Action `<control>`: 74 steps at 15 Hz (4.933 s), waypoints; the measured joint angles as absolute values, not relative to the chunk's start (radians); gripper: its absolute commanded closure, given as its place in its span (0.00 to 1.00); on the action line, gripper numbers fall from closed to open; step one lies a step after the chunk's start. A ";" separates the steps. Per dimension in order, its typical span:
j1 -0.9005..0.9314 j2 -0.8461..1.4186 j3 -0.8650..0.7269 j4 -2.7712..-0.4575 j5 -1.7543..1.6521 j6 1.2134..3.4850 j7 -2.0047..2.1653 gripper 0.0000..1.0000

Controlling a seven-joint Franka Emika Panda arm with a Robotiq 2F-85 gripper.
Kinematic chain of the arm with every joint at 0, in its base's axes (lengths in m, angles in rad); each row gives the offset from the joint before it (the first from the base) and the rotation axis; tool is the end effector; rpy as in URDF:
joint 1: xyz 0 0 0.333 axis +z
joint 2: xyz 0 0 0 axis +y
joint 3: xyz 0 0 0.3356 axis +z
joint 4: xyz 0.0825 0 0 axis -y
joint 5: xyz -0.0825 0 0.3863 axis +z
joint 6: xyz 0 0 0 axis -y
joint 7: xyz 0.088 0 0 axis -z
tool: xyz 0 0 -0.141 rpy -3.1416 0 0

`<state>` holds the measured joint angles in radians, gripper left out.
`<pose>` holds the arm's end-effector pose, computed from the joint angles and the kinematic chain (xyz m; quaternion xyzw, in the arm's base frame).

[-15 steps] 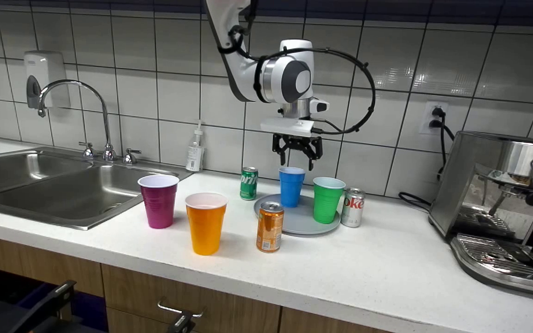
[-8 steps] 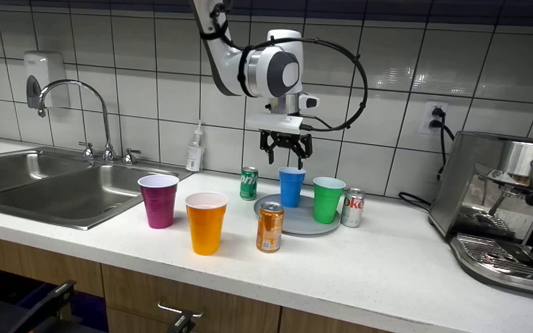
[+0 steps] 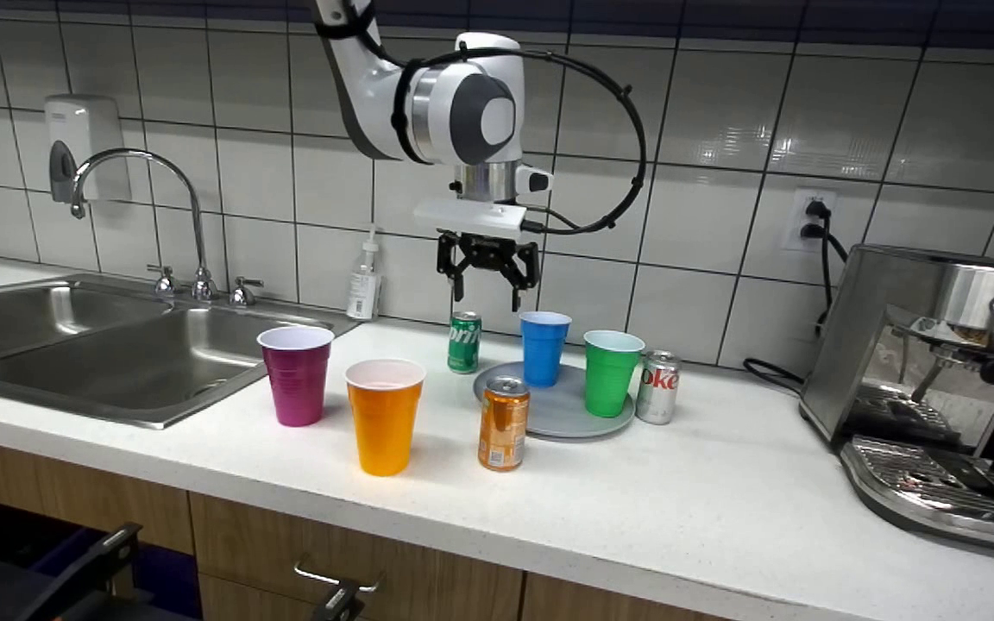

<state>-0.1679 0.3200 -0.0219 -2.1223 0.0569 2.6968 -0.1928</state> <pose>0.6051 -0.1171 0.2688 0.9916 -0.0214 0.1269 0.0123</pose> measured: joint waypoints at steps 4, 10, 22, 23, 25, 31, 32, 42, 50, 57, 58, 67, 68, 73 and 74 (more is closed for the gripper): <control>-0.168 0.258 0.011 -2.191 0.093 2.693 -0.272 0.00; -0.167 0.171 0.046 -2.290 0.177 2.636 -0.438 0.00; -0.109 0.120 0.050 -2.340 0.210 2.503 -0.623 0.00; -0.102 0.120 0.050 -2.341 0.210 2.499 -0.629 0.00; -0.085 0.120 0.051 -2.344 0.210 2.495 -0.636 0.00; -0.040 0.128 0.057 -2.352 0.210 2.494 -0.637 0.00; -0.035 0.131 0.058 -2.353 0.209 2.494 -0.637 0.00; -0.018 0.154 0.065 -2.358 0.202 2.494 -0.637 0.00; -0.018 0.154 0.065 -2.358 0.202 2.494 -0.637 0.00; -0.018 0.159 0.066 -2.358 0.202 2.500 -0.637 0.00; -0.018 0.160 0.066 -2.358 0.202 2.502 -0.637 0.00; -0.011 0.192 0.072 -2.358 0.194 2.528 -0.637 0.00; -0.010 0.198 0.074 -2.358 0.193 2.533 -0.637 0.00; -0.010 0.220 0.082 -2.357 0.174 2.557 -0.636 0.42; -0.010 0.222 0.082 -2.357 0.168 2.561 -0.636 0.51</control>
<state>-0.0098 0.2224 0.0825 -2.3574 0.1682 2.5607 -0.6364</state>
